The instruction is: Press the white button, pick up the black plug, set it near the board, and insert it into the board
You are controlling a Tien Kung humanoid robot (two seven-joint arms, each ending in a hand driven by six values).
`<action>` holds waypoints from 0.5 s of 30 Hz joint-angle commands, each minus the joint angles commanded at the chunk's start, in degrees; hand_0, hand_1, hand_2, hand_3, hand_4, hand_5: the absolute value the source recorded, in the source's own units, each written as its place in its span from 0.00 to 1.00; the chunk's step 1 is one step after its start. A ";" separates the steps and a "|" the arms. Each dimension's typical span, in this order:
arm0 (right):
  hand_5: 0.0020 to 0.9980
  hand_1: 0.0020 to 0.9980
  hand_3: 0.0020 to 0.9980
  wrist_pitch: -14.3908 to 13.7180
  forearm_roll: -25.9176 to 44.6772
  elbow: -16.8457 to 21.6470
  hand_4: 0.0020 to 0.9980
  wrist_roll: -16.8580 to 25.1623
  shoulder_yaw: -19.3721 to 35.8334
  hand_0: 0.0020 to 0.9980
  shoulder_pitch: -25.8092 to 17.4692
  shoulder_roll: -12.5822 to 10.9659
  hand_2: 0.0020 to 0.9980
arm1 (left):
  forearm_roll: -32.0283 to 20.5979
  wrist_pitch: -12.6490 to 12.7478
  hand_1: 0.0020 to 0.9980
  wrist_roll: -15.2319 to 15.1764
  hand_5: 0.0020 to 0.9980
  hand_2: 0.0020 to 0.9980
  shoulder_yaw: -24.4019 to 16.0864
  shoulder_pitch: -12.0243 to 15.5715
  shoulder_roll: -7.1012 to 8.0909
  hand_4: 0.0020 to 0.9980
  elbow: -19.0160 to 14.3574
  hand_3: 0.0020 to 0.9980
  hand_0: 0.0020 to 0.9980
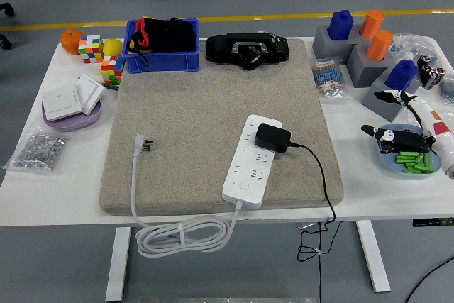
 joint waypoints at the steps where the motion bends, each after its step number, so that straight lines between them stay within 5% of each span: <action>1: 0.42 0.80 0.76 0.30 -0.02 0.67 1.00 -0.14 0.79 0.90 -0.72 0.23 0.76 | 0.19 0.01 0.72 -0.01 0.29 0.69 -0.08 0.15 -0.07 0.68 0.00 0.76 0.74; 15: 0.41 0.77 0.75 4.28 -1.36 6.79 0.99 -2.59 9.43 0.87 -6.59 4.59 0.73 | 0.94 0.34 0.72 0.21 0.29 0.69 -0.79 -0.92 -0.95 0.68 0.00 0.76 0.74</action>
